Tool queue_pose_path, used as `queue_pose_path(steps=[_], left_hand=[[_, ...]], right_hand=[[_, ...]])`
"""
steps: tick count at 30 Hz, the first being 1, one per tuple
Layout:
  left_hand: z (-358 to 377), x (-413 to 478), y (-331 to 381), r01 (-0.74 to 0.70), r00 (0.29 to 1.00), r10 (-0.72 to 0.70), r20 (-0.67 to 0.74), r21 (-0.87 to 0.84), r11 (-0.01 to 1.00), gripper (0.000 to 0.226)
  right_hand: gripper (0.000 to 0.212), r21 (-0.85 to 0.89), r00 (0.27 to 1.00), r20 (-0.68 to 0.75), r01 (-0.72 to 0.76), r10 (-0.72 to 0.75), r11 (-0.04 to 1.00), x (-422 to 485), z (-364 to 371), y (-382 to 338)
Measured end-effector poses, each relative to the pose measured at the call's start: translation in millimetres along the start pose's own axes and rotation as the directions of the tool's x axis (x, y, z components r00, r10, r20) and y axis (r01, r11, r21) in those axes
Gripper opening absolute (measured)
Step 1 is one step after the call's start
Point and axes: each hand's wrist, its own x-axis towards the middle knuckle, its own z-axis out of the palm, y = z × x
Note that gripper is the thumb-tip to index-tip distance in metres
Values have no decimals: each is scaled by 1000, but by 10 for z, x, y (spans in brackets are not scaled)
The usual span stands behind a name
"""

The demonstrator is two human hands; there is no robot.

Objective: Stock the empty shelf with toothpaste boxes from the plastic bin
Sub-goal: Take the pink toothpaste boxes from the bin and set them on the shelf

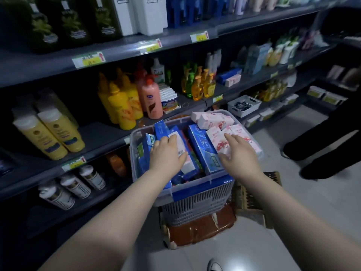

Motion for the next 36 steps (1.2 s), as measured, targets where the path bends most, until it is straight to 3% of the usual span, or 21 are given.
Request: queue_pose_path(steps=[4, 10, 18, 22, 26, 28, 32, 36], left_hand=[[100, 232, 164, 139, 988, -144, 57, 70, 988, 67], [232, 314, 331, 179, 981, -186, 52, 127, 976, 69], [234, 310, 371, 229, 973, -228, 37, -24, 973, 70], [197, 392, 327, 330, 936, -346, 58, 190, 925, 70], [227, 362, 381, 272, 955, -293, 57, 237, 933, 69], [267, 323, 405, 247, 965, -260, 35, 210, 946, 68], [304, 290, 494, 239, 969, -244, 43, 105, 965, 69], [127, 285, 462, 357, 932, -359, 50, -296, 886, 75]], right_hand=[[56, -107, 998, 63, 16, -10, 994, 338, 58, 109], [72, -183, 984, 170, 88, -57, 979, 594, 186, 110], [86, 40, 982, 164, 87, -92, 995, 648, 125, 115], [84, 128, 987, 138, 61, -79, 990, 704, 74, 178], [67, 213, 989, 123, 52, -80, 976, 729, 23, 184], [59, 243, 990, 107, 62, -91, 968, 733, -6, 175], [66, 307, 988, 96, 82, -117, 948, 750, -51, 176], [41, 392, 982, 104, 107, -159, 914, 780, -58, 121]])
